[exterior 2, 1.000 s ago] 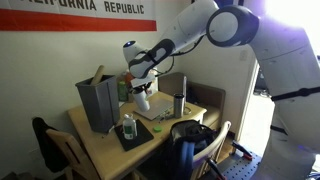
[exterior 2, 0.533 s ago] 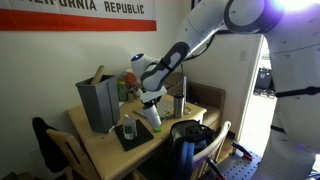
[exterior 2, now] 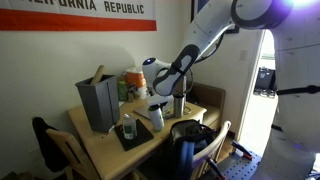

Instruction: Move the white mug to the front of the table

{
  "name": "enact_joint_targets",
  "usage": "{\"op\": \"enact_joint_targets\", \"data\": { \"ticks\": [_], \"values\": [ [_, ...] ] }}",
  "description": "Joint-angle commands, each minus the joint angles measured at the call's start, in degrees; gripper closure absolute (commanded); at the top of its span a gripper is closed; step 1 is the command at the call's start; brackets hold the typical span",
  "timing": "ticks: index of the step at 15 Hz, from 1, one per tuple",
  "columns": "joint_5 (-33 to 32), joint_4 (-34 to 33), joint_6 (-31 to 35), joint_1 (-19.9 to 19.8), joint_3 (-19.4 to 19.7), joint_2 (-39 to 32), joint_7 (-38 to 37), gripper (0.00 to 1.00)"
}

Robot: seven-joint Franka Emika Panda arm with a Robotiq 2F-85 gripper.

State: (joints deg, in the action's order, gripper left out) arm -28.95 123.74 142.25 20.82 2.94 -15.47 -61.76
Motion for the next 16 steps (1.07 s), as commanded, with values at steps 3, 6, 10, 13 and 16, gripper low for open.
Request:
{"op": "enact_joint_targets", "data": {
  "ticks": [3,6,10,13,16],
  "values": [
    [-2.15,0.17,2.37,-2.20,-0.42,1.75,-4.58,0.93],
    [-4.16,-1.20,4.05,-2.29,0.28,0.31,-7.84,0.93],
    [-9.22,-2.97,6.58,-2.27,1.10,-1.96,-14.84,0.93],
    [-11.99,-4.54,8.18,-2.43,1.47,-4.20,-19.34,0.93],
    [-12.14,-6.24,9.77,-2.46,1.67,-6.53,-22.66,0.93]
  ]
}}
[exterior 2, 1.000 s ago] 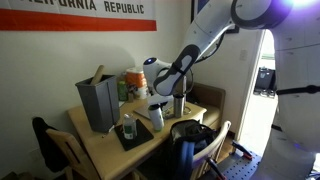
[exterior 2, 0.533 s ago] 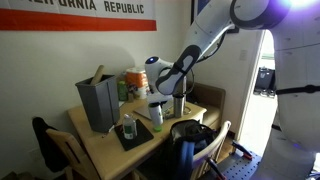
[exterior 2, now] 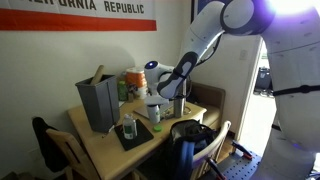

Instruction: Move the white mug to the front of the table

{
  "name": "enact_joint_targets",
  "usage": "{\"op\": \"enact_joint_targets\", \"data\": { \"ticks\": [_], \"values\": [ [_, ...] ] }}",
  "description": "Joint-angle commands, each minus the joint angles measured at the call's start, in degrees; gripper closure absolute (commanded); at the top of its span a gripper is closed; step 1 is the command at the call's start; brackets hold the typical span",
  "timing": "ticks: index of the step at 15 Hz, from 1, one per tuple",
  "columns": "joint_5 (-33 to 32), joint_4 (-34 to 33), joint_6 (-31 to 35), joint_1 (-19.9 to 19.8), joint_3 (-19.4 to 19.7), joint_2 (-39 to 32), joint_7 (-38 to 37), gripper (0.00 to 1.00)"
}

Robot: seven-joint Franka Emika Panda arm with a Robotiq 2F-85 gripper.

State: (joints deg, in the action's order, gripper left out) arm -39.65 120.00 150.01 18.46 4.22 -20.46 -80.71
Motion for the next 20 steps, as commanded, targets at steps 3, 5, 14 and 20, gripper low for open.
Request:
{"op": "enact_joint_targets", "data": {
  "ticks": [3,5,14,20],
  "values": [
    [-1.11,-4.12,2.79,0.46,0.90,-3.50,-6.12,0.93],
    [-0.80,-4.77,3.21,0.68,1.12,-4.35,-7.36,0.93],
    [2.50,-5.26,2.91,0.25,0.63,-5.54,-9.69,0.93],
    [7.28,-5.12,2.73,0.11,0.60,-5.34,-8.72,0.93]
  ]
}}
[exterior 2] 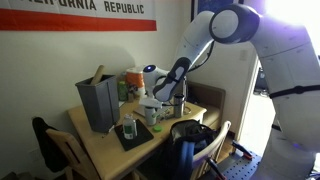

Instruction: Move the white mug to the front of the table

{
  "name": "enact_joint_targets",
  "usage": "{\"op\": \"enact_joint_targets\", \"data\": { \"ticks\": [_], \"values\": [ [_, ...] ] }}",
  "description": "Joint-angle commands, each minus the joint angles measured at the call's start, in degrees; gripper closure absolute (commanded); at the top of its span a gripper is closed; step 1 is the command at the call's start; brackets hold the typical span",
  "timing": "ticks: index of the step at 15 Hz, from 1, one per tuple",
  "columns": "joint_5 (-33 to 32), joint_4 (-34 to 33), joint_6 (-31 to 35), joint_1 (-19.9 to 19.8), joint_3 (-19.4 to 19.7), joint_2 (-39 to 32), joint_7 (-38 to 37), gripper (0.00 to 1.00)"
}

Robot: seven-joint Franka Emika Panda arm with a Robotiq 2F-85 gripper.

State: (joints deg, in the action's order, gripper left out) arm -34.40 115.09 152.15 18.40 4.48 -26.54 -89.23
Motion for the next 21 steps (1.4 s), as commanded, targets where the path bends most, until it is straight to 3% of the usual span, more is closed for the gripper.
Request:
{"op": "enact_joint_targets", "data": {
  "ticks": [1,21],
  "values": [
    [2.60,-0.20,0.55,0.29,0.43,0.74,-0.14,0.93],
    [7.03,0.77,-3.79,2.71,-0.49,1.42,1.15,0.93]
  ]
}}
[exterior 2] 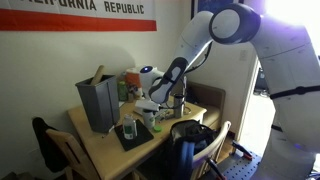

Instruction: Move the white mug to the front of the table

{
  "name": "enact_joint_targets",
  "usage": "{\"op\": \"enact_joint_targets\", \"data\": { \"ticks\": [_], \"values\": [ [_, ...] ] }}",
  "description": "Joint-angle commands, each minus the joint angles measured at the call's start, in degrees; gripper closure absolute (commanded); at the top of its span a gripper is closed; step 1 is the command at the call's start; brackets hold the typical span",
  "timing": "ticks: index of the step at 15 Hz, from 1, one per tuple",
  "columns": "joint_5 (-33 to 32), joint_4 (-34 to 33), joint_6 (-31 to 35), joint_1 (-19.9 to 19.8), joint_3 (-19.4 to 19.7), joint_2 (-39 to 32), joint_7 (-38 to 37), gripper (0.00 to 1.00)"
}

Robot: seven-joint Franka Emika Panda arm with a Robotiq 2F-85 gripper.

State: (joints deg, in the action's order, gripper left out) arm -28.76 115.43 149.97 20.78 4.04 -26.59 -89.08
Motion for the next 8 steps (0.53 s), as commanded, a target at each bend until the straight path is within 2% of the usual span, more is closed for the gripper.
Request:
{"op": "enact_joint_targets", "data": {
  "ticks": [1,2,3,8],
  "values": [
    [1.38,0.41,-1.50,0.29,-0.06,1.42,1.12,0.94],
    [1.35,0.37,-1.50,0.23,-0.07,1.39,1.31,0.81],
    [1.41,0.33,-1.58,0.18,-0.08,1.36,1.38,0.64],
    [1.11,0.02,-1.89,0.25,0.21,1.56,1.29,0.28]
  ]
}}
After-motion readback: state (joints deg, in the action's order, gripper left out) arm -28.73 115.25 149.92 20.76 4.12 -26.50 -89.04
